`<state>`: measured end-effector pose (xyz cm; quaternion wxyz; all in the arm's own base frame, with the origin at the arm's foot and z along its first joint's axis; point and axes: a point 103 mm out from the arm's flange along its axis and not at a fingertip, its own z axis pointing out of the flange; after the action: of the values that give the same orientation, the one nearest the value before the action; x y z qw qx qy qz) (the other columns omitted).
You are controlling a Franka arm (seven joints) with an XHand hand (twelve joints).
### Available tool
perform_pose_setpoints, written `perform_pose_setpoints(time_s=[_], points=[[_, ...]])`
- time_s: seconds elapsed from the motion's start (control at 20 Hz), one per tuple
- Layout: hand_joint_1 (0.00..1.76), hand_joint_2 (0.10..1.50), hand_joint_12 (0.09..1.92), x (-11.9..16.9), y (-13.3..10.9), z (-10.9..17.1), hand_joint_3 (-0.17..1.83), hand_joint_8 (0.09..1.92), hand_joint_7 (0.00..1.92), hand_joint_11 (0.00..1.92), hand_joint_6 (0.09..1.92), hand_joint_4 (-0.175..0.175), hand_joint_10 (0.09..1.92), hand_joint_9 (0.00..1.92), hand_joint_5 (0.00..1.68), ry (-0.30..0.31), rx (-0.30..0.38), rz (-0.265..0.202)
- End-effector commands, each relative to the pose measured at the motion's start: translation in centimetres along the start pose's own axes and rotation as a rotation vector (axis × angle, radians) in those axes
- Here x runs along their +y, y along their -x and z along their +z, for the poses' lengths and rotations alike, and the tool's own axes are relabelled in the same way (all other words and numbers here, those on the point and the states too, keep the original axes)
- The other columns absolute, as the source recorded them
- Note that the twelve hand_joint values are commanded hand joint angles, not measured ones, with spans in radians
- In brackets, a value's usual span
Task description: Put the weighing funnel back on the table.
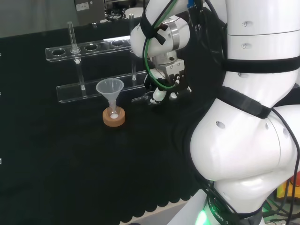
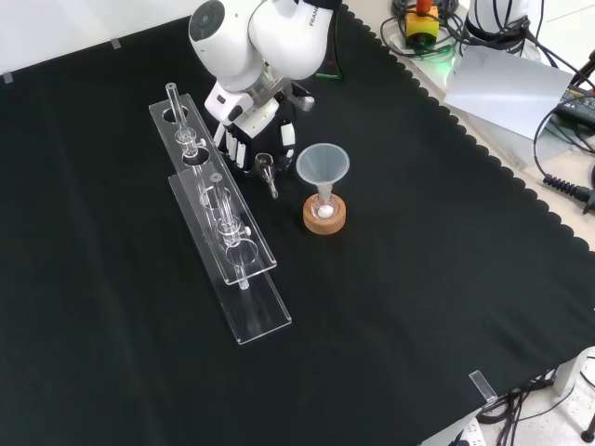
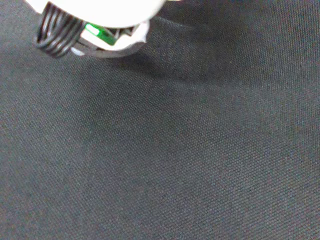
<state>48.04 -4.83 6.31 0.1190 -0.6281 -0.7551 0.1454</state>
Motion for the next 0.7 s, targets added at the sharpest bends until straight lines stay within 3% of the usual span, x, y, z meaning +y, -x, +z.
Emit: perform_pose_setpoints(time_s=[0.05,0.4,0.7], points=[[1.08,0.68,1.29,-0.07,-0.29,0.03,0.80,0.74,0.78,0.48,1.05,0.173,0.54,0.94,1.09,-0.003,-0.014,-0.008],[1.03,0.90,1.31,-0.21,-0.78,0.18,0.41,0.80,0.58,0.43,1.04,0.166,0.64,0.80,1.00,-0.019,-0.014,-0.013],[1.01,1.00,1.32,-0.31,-1.25,-0.08,0.24,0.79,0.54,0.40,1.06,0.173,0.65,0.75,0.96,-0.031,-0.035,-0.021]])
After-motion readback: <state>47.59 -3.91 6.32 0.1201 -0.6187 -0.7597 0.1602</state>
